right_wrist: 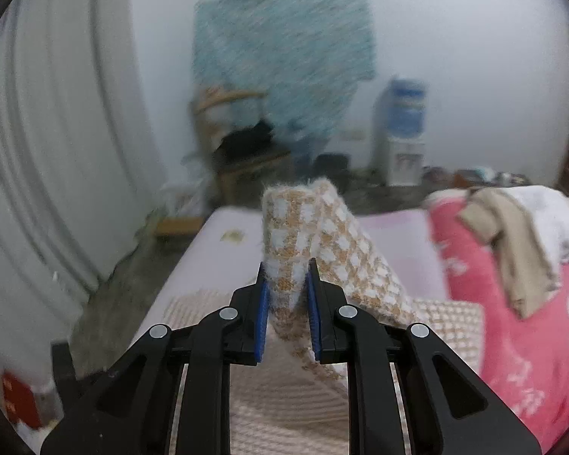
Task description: Fold large clothes
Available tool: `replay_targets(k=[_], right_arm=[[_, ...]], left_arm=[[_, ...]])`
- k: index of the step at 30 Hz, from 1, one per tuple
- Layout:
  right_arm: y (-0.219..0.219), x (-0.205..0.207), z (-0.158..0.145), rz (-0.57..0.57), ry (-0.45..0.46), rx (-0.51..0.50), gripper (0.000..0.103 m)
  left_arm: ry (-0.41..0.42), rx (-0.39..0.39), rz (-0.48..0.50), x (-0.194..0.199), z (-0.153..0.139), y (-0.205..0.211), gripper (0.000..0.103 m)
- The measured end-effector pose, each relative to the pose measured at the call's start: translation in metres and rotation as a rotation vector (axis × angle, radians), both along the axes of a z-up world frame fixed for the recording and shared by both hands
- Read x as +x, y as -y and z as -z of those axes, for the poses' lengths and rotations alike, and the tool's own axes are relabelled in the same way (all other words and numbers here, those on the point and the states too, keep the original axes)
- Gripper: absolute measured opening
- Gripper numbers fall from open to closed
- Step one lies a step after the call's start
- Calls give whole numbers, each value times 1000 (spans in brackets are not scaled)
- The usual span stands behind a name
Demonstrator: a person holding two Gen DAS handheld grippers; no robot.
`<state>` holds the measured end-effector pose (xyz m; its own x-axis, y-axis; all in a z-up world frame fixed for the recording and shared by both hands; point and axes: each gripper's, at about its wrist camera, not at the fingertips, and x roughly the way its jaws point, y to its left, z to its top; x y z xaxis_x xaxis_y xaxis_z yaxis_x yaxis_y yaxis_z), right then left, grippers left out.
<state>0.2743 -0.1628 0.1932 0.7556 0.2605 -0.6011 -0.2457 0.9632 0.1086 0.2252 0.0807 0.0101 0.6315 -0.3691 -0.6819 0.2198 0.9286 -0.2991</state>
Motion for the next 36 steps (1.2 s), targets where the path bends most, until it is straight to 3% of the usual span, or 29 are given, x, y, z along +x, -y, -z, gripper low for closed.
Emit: replay_targets(k=[2, 3, 4, 6, 9, 13, 18, 25, 30, 36], right_arm=[[-32, 4, 29, -77, -60, -7, 22], [-45, 6, 46, -112, -96, -6, 34], [-54, 8, 59, -136, -126, -2, 56], [-72, 9, 94, -186, -198, 4, 70], [-75, 5, 126, -207, -279, 9, 70], [-40, -7, 137, -149, -317, 77, 70], [44, -14, 133, 20, -310, 152, 70], [147, -30, 132, 261, -274, 194, 70], [189, -34, 152, 349, -301, 239, 70], [202, -29, 172, 357, -312, 234, 70]], left_arm=[[-7, -17, 3, -5, 2, -5, 71], [-12, -20, 4, -7, 4, -7, 71], [-18, -21, 3, -9, 6, -8, 70], [-33, -36, 4, -12, 11, -12, 70], [-40, -62, 15, -17, 13, -17, 70], [-23, -103, 56, -9, 4, -8, 70], [-36, -144, 82, 20, -4, -1, 70], [-157, -194, 58, 94, 11, 24, 67], [-264, -150, 25, 137, 35, 38, 58], [-292, -83, 0, 147, 49, 52, 42]])
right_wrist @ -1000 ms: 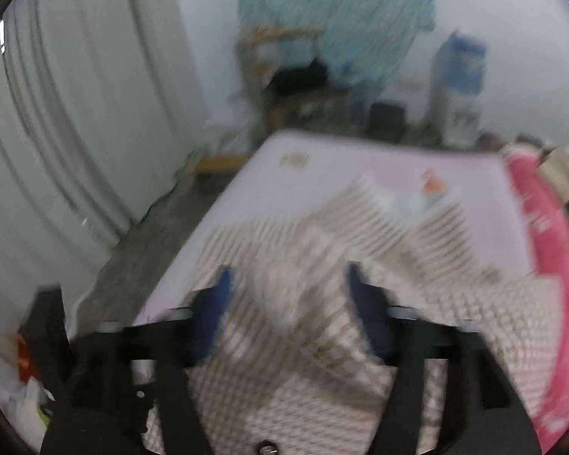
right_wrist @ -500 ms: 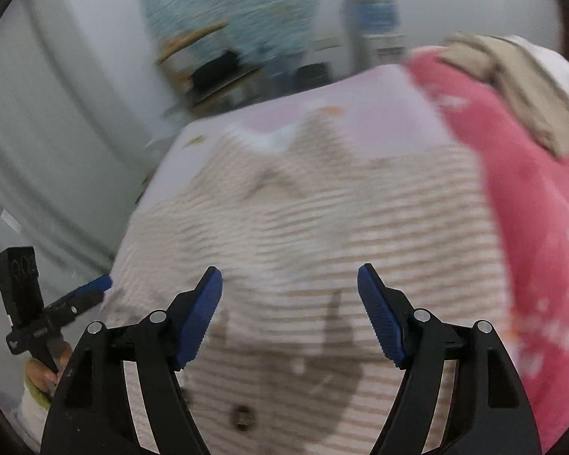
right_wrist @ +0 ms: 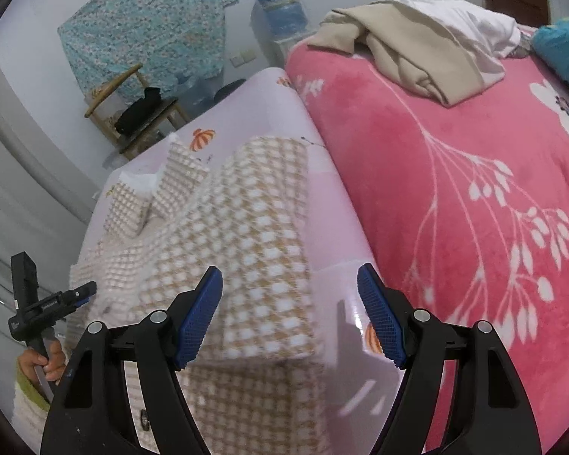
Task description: Fold large clothes
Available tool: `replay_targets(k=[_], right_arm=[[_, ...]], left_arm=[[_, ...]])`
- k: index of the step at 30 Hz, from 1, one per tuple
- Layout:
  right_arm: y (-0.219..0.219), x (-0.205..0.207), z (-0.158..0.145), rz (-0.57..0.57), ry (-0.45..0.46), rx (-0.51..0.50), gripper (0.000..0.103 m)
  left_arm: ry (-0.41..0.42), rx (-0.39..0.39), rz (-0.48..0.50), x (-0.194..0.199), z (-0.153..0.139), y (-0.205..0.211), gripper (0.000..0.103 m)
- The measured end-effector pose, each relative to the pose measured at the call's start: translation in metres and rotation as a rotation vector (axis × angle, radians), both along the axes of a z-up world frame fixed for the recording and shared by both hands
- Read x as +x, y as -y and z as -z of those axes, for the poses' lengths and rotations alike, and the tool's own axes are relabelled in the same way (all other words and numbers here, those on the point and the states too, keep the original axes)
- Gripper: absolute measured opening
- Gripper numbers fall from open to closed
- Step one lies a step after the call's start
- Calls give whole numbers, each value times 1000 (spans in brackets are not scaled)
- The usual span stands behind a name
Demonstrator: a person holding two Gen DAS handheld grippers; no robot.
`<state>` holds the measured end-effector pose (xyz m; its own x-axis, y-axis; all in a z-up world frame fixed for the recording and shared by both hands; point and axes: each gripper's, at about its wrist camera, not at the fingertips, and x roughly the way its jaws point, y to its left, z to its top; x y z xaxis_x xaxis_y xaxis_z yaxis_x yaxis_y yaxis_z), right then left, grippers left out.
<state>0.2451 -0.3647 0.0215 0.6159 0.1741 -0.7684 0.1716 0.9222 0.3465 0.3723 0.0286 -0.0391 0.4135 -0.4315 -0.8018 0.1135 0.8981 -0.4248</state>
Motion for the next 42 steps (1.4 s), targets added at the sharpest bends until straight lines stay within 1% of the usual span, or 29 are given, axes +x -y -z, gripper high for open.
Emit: replay_targets(k=[2, 3, 4, 6, 8, 10, 15, 16, 18, 20, 22, 25, 28, 30, 32, 33, 34, 36, 37, 39, 41, 42], right_arm=[[3, 3, 6, -3, -5, 14, 70], [5, 4, 9, -3, -7, 18, 70], [6, 4, 9, -4, -8, 21, 70], [9, 5, 11, -7, -5, 26, 70], [11, 4, 12, -9, -2, 29, 70], [12, 4, 11, -11, 2, 25, 70], [11, 0, 9, -22, 7, 18, 70], [11, -1, 9, -24, 6, 17, 70], [8, -1, 10, -31, 2, 19, 70], [4, 0, 12, -40, -5, 16, 70], [1, 1, 13, -50, -12, 12, 70], [-6, 5, 13, -64, -20, 1, 70], [-8, 10, 8, -71, -13, -14, 70], [-5, 17, 3, -67, 1, 0, 70], [1, 26, 2, -61, 4, 37, 70], [4, 31, 2, -59, 3, 56, 68], [6, 37, 3, -61, 1, 73, 61], [7, 51, 6, -66, -18, 98, 54], [8, 56, 8, -69, -25, 108, 52], [5, 70, 13, -80, -47, 132, 52], [2, 80, 18, -85, -63, 121, 51], [0, 83, 19, -89, -68, 113, 47]], left_arm=[[9, 20, -2, -2, -1, 4, 35], [9, 28, -3, -1, -2, 6, 28], [16, 49, -9, -2, -4, 9, 19], [38, 68, -5, -2, -9, 10, 10], [76, 76, -4, -3, -21, 11, 8], [135, 74, -4, -7, -40, 10, 8], [311, 96, -31, -21, -101, -2, 7], [336, 97, -41, -24, -110, -8, 7], [352, 99, -57, -27, -118, -20, 7], [340, 110, -82, -28, -114, -33, 7], [301, 113, -103, -30, -99, -47, 7], [222, 109, -127, -37, -67, -63, 7], [184, 82, -145, -48, -46, -74, 7], [186, 71, -151, -54, -42, -75, 7], [208, 61, -152, -60, -43, -75, 7], [220, 63, -150, -63, -43, -75, 7], [225, 67, -149, -63, -44, -74, 7], [238, 75, -145, -67, -42, -71, 7], [242, 76, -143, -68, -41, -71, 7], [241, 75, -139, -69, -38, -71, 7], [234, 64, -142, -70, -35, -72, 7], [235, 57, -143, -71, -34, -73, 7]])
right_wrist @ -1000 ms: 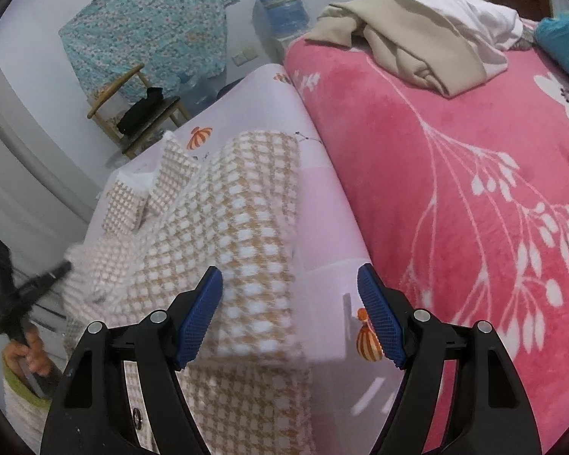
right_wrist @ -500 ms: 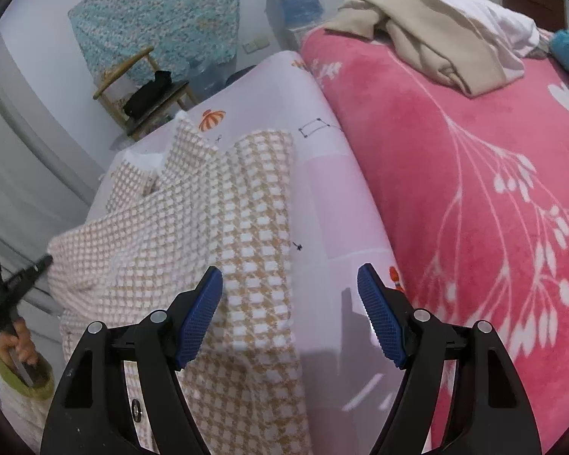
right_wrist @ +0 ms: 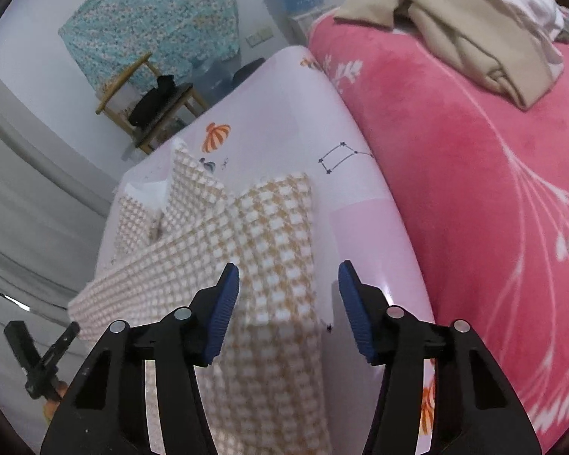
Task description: Fold large clothes
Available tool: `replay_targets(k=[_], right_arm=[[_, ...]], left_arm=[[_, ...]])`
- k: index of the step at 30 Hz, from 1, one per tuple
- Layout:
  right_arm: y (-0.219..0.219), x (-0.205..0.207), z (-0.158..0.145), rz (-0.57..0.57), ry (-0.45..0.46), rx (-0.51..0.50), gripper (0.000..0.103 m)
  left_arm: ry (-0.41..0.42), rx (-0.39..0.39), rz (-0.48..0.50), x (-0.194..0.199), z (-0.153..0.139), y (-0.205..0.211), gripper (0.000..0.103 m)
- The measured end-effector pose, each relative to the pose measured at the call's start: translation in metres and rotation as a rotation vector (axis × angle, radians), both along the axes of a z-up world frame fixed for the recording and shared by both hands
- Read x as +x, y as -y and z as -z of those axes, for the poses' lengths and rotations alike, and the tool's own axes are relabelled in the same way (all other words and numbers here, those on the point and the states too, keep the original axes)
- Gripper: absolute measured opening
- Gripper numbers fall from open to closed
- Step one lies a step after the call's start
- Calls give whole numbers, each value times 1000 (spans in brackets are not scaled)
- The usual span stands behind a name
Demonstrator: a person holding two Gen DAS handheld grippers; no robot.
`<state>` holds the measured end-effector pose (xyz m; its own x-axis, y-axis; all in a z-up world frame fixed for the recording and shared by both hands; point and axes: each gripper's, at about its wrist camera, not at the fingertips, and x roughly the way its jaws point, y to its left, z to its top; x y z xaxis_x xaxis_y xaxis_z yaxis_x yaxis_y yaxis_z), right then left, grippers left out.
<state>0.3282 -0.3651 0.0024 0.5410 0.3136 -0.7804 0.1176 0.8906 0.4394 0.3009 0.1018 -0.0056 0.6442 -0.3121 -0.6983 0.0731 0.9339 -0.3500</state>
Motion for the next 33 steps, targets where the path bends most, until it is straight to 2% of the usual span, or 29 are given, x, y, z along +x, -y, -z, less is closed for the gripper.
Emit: replay_targets(k=[1, 3, 7, 9, 12, 19, 25, 28, 33], right_arm=[[-3, 5, 3, -8, -8, -13, 39], [-7, 9, 7, -20, -18, -27, 31], [-14, 6, 6, -34, -5, -78, 24], [-16, 4, 4, -38, 4, -93, 23], [-20, 2, 2, -45, 8, -115, 23], [-45, 4, 1, -83, 23, -212, 25], [-57, 7, 5, -86, 39, -296, 26], [-56, 6, 4, -84, 44, -302, 26], [-58, -9, -13, -81, 96, -337, 26]], left_arm=[[5, -4, 1, -1, 1, 0, 7], [17, -8, 6, -2, 0, -1, 7], [75, -14, 10, -1, -16, -2, 7], [92, -6, 4, 1, -24, -3, 7], [50, 8, -28, 7, -25, -7, 7], [-30, 19, -101, 3, 1, -22, 7], [-56, 37, -113, 7, 22, -24, 10], [-33, 23, -121, 3, 18, -27, 11], [106, 46, -140, -18, -16, -30, 11]])
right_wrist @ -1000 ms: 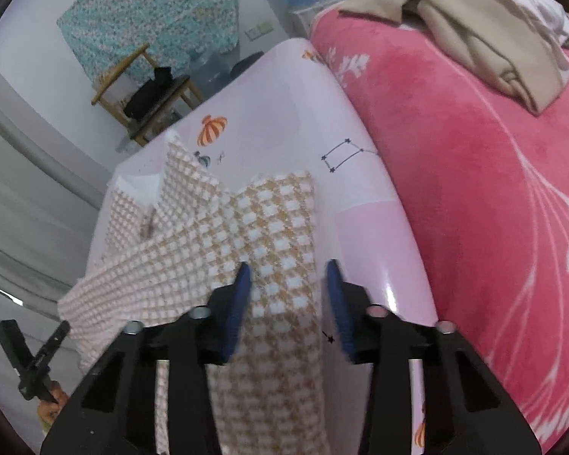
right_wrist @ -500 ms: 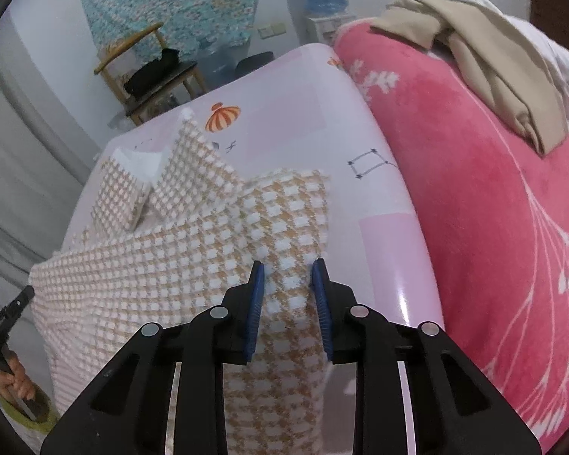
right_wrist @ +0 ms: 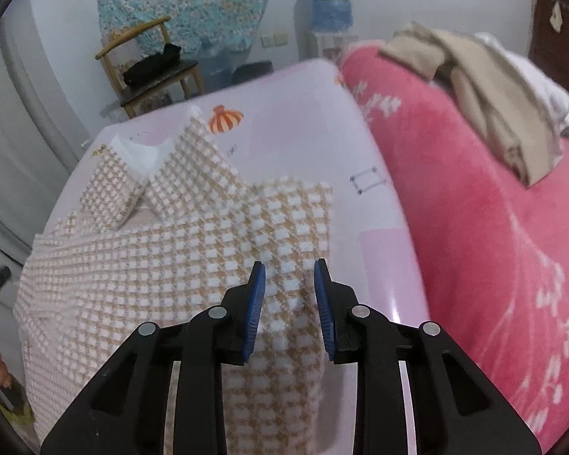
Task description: Fold large clothes
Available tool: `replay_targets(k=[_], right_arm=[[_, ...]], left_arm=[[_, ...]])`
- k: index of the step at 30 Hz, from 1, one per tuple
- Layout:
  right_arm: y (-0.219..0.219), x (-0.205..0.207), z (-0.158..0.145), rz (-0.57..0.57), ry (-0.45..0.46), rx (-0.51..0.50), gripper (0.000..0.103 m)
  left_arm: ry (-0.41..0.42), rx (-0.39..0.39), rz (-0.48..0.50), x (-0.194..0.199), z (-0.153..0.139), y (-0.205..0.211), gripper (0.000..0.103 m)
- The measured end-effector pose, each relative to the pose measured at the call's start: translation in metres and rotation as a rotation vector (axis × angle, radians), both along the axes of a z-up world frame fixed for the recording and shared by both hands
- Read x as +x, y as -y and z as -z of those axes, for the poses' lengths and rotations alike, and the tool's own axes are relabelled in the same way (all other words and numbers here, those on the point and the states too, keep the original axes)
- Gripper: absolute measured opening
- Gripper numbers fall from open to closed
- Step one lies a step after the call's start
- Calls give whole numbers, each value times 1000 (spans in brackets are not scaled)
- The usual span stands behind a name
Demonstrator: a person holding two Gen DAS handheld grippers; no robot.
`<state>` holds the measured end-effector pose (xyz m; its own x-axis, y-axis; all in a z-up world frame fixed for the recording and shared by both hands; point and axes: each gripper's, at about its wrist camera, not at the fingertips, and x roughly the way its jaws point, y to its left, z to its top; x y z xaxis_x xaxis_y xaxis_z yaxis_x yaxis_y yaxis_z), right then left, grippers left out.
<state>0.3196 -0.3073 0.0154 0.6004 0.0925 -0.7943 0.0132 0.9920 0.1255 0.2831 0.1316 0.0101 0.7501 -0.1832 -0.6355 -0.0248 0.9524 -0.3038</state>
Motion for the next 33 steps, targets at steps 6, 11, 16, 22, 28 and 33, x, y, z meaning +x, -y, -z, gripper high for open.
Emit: replay_targets(k=[6, 11, 16, 22, 28, 33], right_arm=[[-22, -12, -17, -104, 49, -32, 27], [-44, 11, 12, -158, -57, -73, 25], [-44, 31, 33, -132, -78, -72, 21], [-37, 27, 12, -115, -39, -60, 22], [-22, 45, 33, -50, -116, -100, 21], [-27, 42, 23, -40, -101, -130, 22]], left_arm=[[-84, 34, 197, 19, 4, 32, 12], [-204, 56, 190, 55, 39, 45, 12], [-187, 72, 178, 69, 37, 45, 14], [-118, 131, 208, 54, 16, 51, 14], [-202, 197, 192, 55, 39, 53, 14], [-191, 133, 181, 52, 38, 43, 14]])
